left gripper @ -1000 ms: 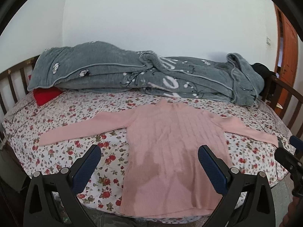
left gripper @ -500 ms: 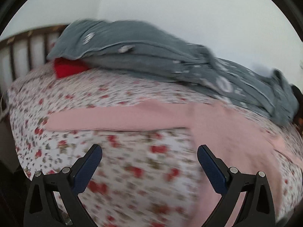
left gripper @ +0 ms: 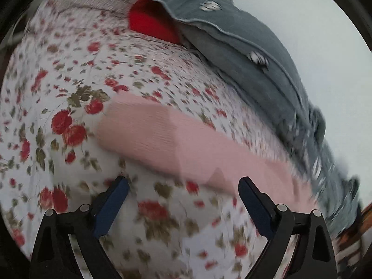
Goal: Fold small clothes
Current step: 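Grasp the sweater sleeve cuff with the left gripper and lift it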
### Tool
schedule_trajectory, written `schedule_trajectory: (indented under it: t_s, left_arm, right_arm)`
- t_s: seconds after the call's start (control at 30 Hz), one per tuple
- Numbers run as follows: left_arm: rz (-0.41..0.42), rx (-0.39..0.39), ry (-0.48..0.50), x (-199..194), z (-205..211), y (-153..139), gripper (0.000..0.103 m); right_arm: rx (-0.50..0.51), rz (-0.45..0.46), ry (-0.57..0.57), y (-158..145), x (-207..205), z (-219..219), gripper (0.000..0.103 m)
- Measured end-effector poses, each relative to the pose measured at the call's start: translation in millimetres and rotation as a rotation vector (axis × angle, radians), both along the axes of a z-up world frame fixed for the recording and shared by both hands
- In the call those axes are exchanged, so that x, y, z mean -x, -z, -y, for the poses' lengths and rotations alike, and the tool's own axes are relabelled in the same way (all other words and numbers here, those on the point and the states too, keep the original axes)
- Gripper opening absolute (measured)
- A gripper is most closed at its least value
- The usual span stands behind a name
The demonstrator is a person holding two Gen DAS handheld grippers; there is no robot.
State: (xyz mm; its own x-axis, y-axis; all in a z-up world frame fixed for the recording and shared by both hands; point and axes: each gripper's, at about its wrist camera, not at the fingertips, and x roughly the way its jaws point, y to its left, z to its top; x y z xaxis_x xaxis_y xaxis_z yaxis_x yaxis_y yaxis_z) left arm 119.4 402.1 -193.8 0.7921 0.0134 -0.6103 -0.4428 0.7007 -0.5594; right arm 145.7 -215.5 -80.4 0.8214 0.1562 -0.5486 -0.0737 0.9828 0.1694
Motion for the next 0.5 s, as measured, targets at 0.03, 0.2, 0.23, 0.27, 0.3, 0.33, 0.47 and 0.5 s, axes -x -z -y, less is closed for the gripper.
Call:
schedule_trajectory:
  t_s: [0.03,0.2,0.23,0.27,0.3,0.33,0.47,0.5]
  left_arm:
    - [0.016,0.015,-0.012,-0.2,-3.5,-0.8,0.095]
    - [-0.001,0.04,-0.095,-16.1,-21.1,3.7,0.061]
    - [-0.014,0.033,-0.117,-17.4,-23.1,4.5,0.045]
    - [-0.035,0.018,-0.14,-18.6,-25.4,4.7,0.027]
    - [-0.05,0.012,-0.151,-20.5,-28.7,4.0,0.02]
    - [-0.059,0.011,-0.15,-21.3,-31.0,2.9,0.009]
    - [-0.115,-0.079,-0.164,-30.1,-21.1,-18.6,0.007]
    - [-0.121,-0.126,-0.162,-34.3,-10.6,-29.3,0.007]
  right_arm:
    - [-0.005,-0.009,-0.001,3.0,-7.3,3.1,0.102]
    - [-0.006,-0.003,-0.014,15.3,-18.0,16.3,0.102]
    - [-0.008,-0.002,-0.015,17.8,-18.8,18.3,0.102]
    - [-0.014,0.0,-0.011,20.9,-19.0,21.0,0.102]
    - [-0.02,-0.001,-0.011,22.3,-18.3,22.8,0.102]
    - [-0.027,-0.005,-0.018,24.4,-17.8,25.6,0.102]
    - [0.001,0.018,-0.009,25.0,-6.6,39.9,0.102]
    - [0.002,0.023,-0.002,25.0,-4.0,45.8,0.102]
